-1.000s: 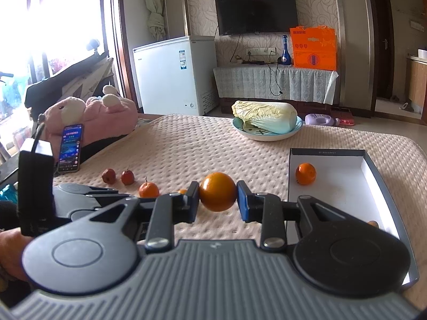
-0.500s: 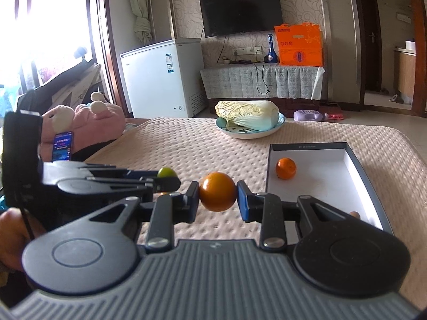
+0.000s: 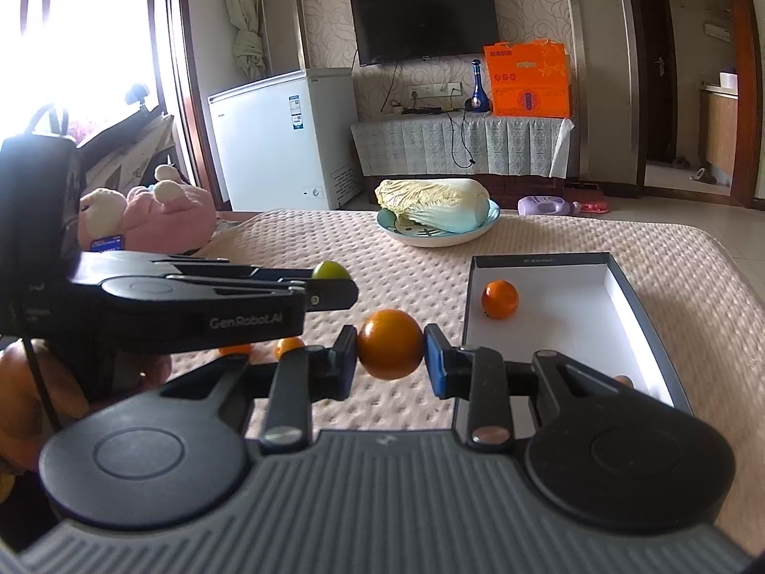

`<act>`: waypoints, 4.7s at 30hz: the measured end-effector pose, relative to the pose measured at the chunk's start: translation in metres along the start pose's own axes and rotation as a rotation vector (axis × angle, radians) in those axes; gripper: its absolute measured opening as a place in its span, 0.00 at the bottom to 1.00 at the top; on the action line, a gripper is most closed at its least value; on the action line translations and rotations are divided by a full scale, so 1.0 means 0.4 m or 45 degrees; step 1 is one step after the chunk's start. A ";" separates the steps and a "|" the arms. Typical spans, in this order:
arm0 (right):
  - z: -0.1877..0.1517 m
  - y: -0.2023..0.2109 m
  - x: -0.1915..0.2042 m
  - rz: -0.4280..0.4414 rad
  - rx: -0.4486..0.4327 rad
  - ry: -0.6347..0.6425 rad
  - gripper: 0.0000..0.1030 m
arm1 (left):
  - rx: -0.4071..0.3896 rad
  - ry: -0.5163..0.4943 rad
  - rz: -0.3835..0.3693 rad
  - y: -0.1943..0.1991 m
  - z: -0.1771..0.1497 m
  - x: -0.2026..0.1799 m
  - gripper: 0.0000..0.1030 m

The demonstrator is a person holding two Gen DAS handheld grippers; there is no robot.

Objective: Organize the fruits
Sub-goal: 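Carry the lime in the left tool and the orange in the right tool over the grey box, then lower the lime into the box and open the left tool while the right tool holds the orange, then open the right tool to drop the orange into the box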

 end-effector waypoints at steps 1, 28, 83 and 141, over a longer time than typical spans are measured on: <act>0.000 0.001 -0.002 -0.003 0.000 0.000 0.32 | 0.000 -0.006 -0.003 -0.005 0.002 -0.005 0.28; -0.012 0.040 -0.061 -0.066 0.003 -0.022 0.32 | -0.028 -0.090 -0.093 -0.127 0.064 -0.065 0.28; -0.077 0.051 -0.172 -0.210 0.191 -0.124 0.32 | -0.009 -0.165 -0.190 -0.381 0.060 -0.272 0.52; -0.033 -0.145 -0.255 -0.529 0.115 -0.301 0.33 | 0.021 -0.005 0.127 0.166 -0.103 0.050 0.75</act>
Point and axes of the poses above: each gripper's, at about its wrist camera, not at the fingertips, and y roughly against the way its jaws point, x to its left, z to its top, the point moved 1 cm from there along -y, roughly the way its jaws point, and after that the axes turned 2 degrees about -x, right-handed, at the moved point
